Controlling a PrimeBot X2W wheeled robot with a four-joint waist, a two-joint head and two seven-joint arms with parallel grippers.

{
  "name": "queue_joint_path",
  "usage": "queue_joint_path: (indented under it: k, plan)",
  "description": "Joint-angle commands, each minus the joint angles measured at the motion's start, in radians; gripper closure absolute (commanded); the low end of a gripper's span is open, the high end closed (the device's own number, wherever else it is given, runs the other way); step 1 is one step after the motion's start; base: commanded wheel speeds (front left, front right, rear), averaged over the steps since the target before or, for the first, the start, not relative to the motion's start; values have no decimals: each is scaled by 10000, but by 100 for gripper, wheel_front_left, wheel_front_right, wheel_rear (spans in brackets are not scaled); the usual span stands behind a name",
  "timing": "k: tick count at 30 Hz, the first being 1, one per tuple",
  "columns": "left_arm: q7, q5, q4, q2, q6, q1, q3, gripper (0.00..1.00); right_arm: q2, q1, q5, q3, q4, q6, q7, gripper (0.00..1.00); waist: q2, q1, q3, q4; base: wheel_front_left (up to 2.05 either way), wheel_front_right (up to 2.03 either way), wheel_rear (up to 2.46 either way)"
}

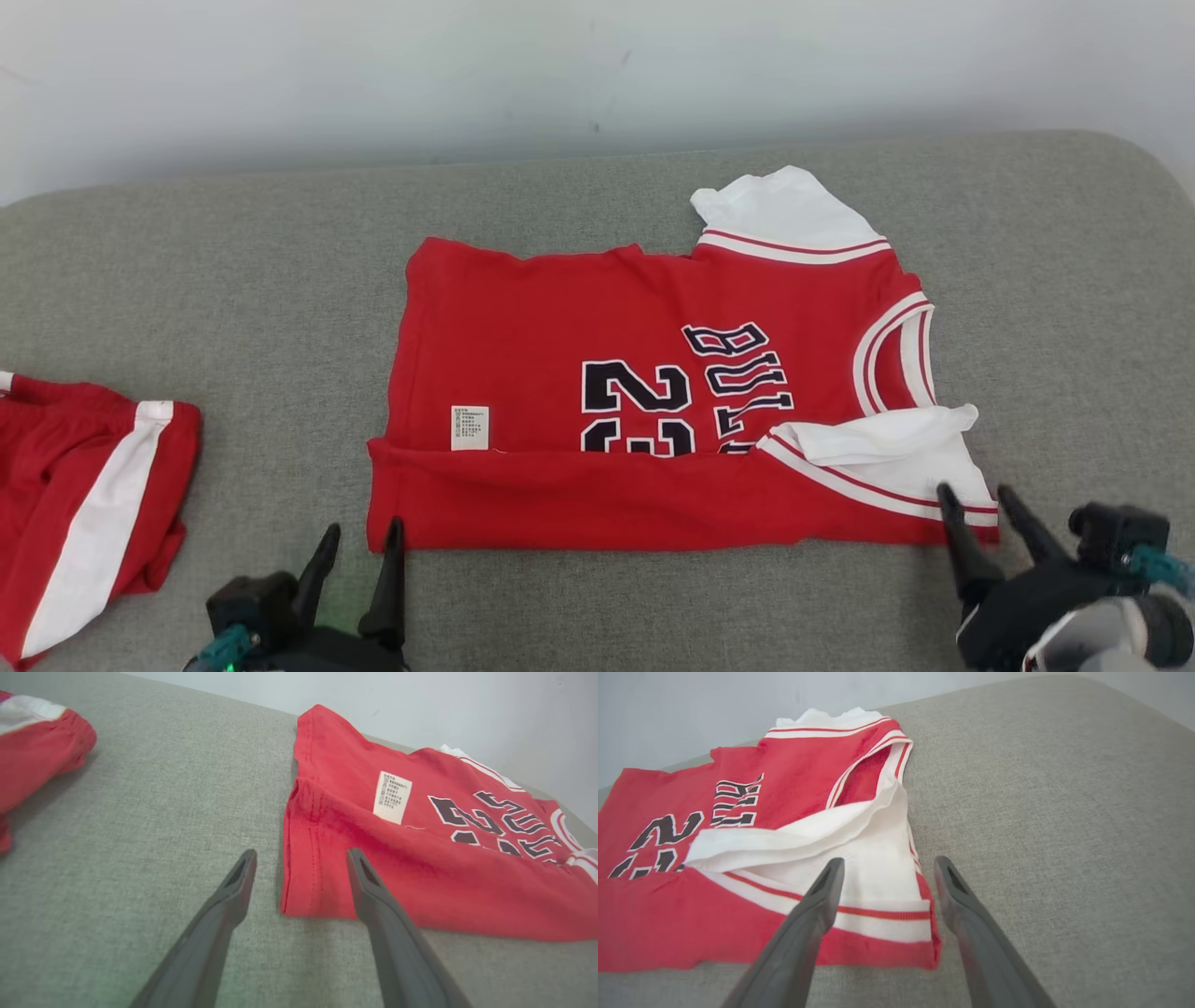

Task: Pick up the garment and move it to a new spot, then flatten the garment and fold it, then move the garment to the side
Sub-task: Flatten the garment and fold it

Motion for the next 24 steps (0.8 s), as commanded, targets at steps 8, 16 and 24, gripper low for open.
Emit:
queue_joint_path:
  k: [8,16,24]
  plan:
    - [-45,415,62,140,77,271,-26,0,-15,524,-95,103,101,-22,-39,0,-1,0,123,-78,0,0,0]
    - [191,423,1102,110,-59,-456,-291,0,137,-117,-330,348,880,-22,91,0,-1,0,366,-162,0,0,0]
    - [72,207,1765,-80,-281,-536,-424,100,373,-253,-150,607,1598,-23,-398,100,-1,0,4,-133,0,0,0]
